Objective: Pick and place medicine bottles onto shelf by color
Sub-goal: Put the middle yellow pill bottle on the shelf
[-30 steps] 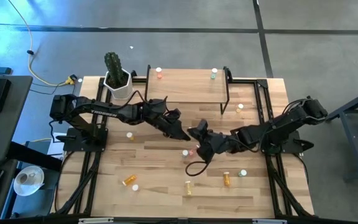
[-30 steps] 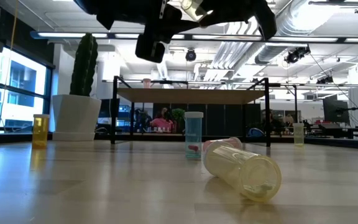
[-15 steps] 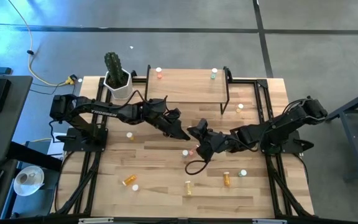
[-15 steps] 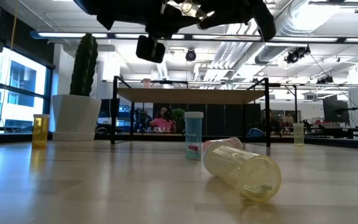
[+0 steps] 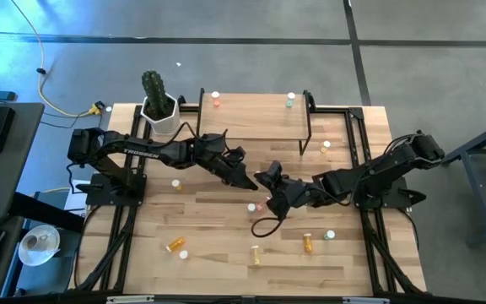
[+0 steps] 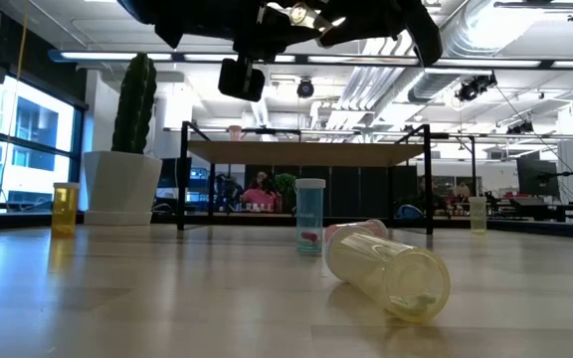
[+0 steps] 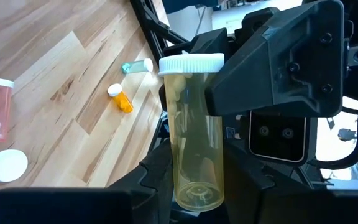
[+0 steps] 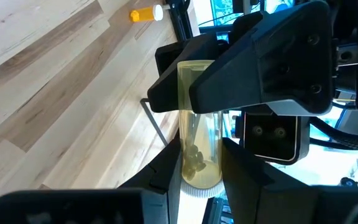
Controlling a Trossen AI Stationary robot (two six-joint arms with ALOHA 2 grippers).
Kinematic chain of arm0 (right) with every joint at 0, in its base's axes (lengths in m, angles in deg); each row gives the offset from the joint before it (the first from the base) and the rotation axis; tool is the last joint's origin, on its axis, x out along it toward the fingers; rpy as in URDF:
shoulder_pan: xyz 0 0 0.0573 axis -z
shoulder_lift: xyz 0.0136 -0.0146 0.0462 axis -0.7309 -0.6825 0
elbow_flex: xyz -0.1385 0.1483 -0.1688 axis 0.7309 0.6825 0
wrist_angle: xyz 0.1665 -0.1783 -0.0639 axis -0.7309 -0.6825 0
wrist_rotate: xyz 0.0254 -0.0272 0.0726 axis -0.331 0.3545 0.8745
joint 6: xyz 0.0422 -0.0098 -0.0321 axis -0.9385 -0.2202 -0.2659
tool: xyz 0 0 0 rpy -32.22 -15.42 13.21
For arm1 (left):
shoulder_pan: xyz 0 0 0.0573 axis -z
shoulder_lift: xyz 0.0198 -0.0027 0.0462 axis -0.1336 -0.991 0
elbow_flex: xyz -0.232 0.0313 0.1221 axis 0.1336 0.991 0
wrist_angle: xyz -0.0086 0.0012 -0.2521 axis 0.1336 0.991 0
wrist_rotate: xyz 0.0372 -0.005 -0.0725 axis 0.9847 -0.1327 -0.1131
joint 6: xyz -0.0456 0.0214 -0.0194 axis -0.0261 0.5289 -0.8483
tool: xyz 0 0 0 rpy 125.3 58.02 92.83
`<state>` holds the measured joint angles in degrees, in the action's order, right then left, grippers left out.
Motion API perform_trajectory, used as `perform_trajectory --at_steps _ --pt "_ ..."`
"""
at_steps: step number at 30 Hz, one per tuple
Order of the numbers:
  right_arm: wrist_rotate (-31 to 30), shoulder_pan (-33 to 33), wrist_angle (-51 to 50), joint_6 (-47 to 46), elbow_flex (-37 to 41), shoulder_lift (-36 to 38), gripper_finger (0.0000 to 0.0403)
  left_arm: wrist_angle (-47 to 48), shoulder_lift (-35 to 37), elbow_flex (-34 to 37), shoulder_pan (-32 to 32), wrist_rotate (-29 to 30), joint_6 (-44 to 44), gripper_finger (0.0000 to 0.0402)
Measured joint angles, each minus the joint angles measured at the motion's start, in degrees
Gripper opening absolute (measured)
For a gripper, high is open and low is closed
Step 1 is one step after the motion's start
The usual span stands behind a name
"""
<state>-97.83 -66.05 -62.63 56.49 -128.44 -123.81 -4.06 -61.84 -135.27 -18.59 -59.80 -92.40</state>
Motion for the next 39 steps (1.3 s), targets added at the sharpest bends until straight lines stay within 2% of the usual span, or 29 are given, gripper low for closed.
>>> perform_trajectory --at_steps 7,15,22,34,39 --pt "1.0 -0.2 -0.1 0.7 0.0 0.0 0.0087 0.0 0.0 0.0 0.0 0.0 0.1 0.0097" --pt "1.5 -0.2 0.0 -2.1 0.0 0.1 0.0128 0.0 0.0 0.0 0.0 0.2 0.9 0.0097" --pt "-0.9 -0.3 0.4 -2.1 0.0 0.0 0.0150 -0.2 0.0 0.0 0.0 0.3 2.7 0.0097" --pt "-1.4 -0.5 2.3 -1.8 0.0 0.2 0.0154 -0.3 0.0 0.0 -0.6 0.1 7.4 0.0097" --pt "-6.0 -0.8 2.4 -1.8 0.0 0.2 0.0154 -0.6 0.0 0.0 -1.8 0.2 9.7 0.0097"
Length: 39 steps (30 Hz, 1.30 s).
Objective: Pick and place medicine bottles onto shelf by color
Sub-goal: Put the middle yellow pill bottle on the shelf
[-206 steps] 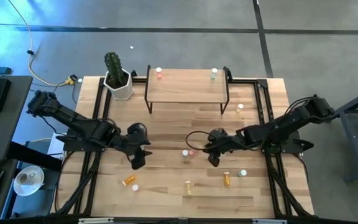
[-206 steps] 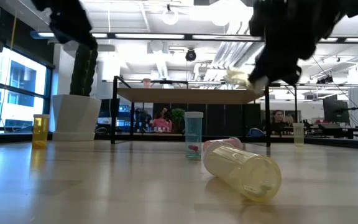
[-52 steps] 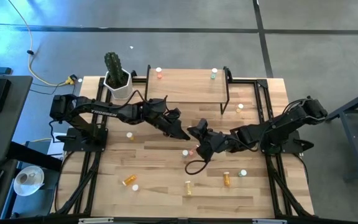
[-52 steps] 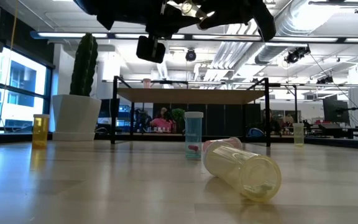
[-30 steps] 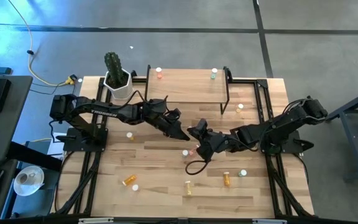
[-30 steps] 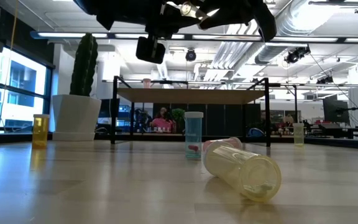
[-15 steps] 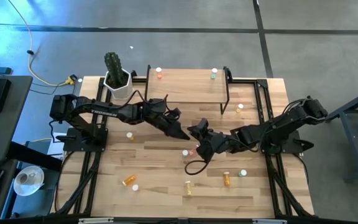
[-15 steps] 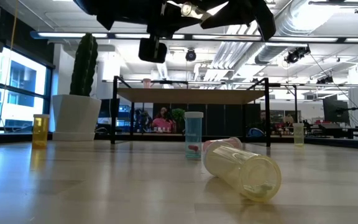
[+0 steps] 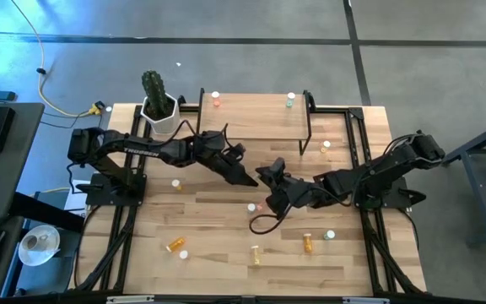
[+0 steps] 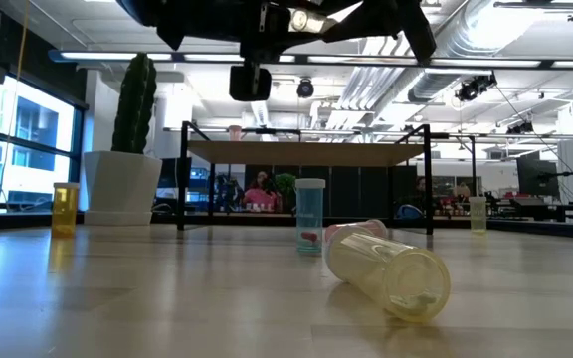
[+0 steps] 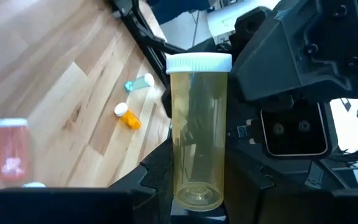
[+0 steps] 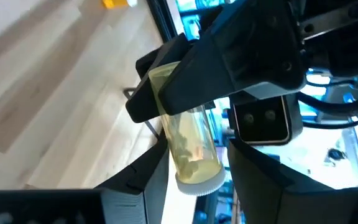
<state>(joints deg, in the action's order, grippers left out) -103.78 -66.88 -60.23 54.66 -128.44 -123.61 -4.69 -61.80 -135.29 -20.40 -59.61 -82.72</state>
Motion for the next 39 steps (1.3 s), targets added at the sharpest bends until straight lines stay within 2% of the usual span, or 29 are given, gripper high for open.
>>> perform_trajectory --at_steps 14,20,26,29,33,39 --pt "-5.6 -0.8 0.2 -0.3 -0.1 2.1 0.0154 -1.3 0.0 0.0 -3.9 0.0 5.2 0.0097" --pt "-7.4 -0.3 0.6 -0.5 -0.1 4.4 0.0154 -3.4 0.0 0.0 -5.8 0.0 14.5 0.0097" --pt "-6.5 2.7 3.1 -4.4 -0.1 10.3 0.0154 -9.0 0.0 0.0 -7.3 0.2 25.4 0.0097" --pt "-4.3 5.4 3.5 -9.2 -0.1 13.6 0.0154 -11.3 0.0 0.0 -8.0 0.3 31.0 0.0097" --pt "1.7 9.5 3.6 -18.8 -0.1 17.6 0.0154 -13.0 0.0 0.0 -8.4 0.9 39.5 0.0097" --pt "17.6 17.1 3.5 -36.5 -0.1 21.3 0.0154 -12.9 0.0 0.0 -8.3 7.0 51.8 0.0097"
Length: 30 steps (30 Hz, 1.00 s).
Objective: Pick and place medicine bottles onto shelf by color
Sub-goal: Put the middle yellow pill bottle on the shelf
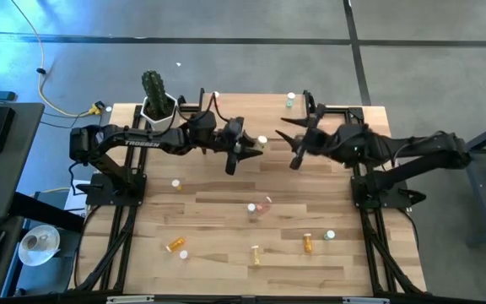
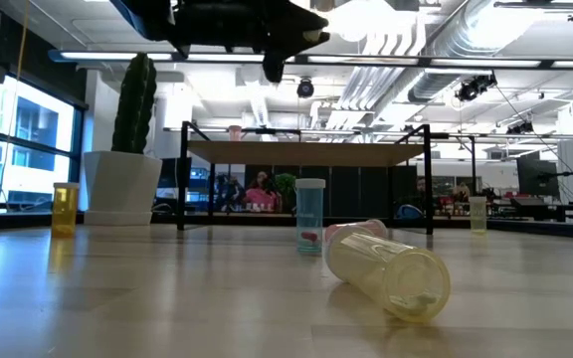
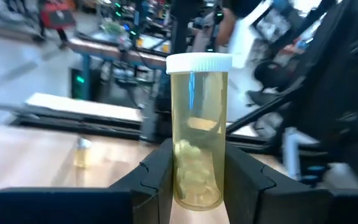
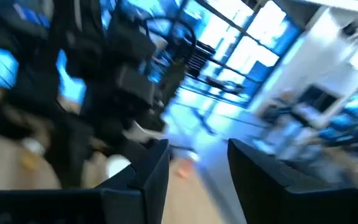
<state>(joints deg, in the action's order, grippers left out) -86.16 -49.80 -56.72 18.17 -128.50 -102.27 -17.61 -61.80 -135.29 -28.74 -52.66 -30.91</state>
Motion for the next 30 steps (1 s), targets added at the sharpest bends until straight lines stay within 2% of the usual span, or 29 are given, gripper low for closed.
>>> perform_trajectory --at_steps 3,8,14,18,30 --pt "9.8 4.7 0.0 -8.4 0.0 0.3 0.0154 0.3 0.0 0.0 0.0 2.4 5.2 0.0097" --pt "23.0 12.1 -0.8 -17.2 0.0 -0.4 0.0154 0.6 0.0 0.0 0.0 11.3 13.0 0.0097" --pt "29.2 17.8 -1.8 -18.7 0.0 -2.1 0.0154 2.5 0.0 0.0 -0.2 19.7 21.1 0.0097" --pt "36.7 20.4 -2.1 -18.1 0.0 -3.3 0.0154 3.7 0.0 0.0 -0.8 22.7 22.3 0.0097" --pt "38.0 22.1 0.4 -14.7 0.0 -10.3 0.0154 4.8 0.0 0.0 -1.4 23.2 22.2 0.0097"
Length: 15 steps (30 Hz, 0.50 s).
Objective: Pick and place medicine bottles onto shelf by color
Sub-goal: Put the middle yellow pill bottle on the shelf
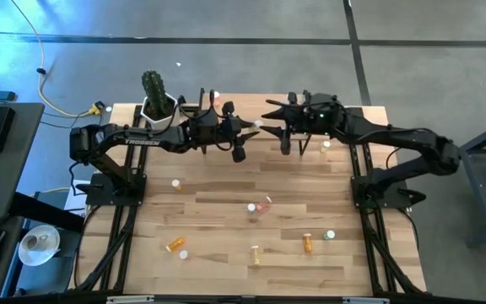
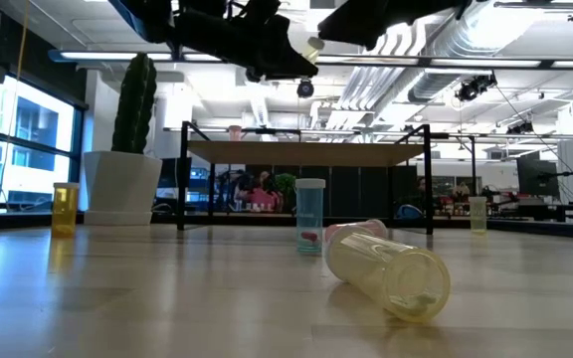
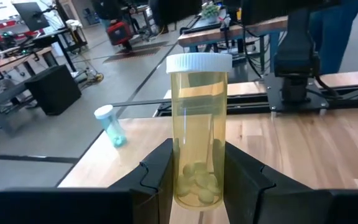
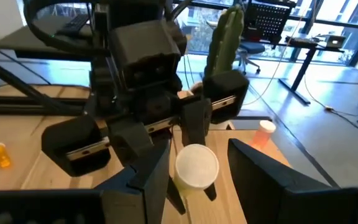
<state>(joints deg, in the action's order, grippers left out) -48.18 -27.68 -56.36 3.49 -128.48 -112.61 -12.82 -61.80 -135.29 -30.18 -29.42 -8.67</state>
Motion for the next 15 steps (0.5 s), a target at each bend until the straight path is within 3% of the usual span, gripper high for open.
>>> perform_trajectory --at_steps 15 --pt "-1.3 0.0 1.6 0.2 0.0 -3.3 0.0154 -1.3 0.0 0.0 0.2 -0.2 -0.1 0.0097"
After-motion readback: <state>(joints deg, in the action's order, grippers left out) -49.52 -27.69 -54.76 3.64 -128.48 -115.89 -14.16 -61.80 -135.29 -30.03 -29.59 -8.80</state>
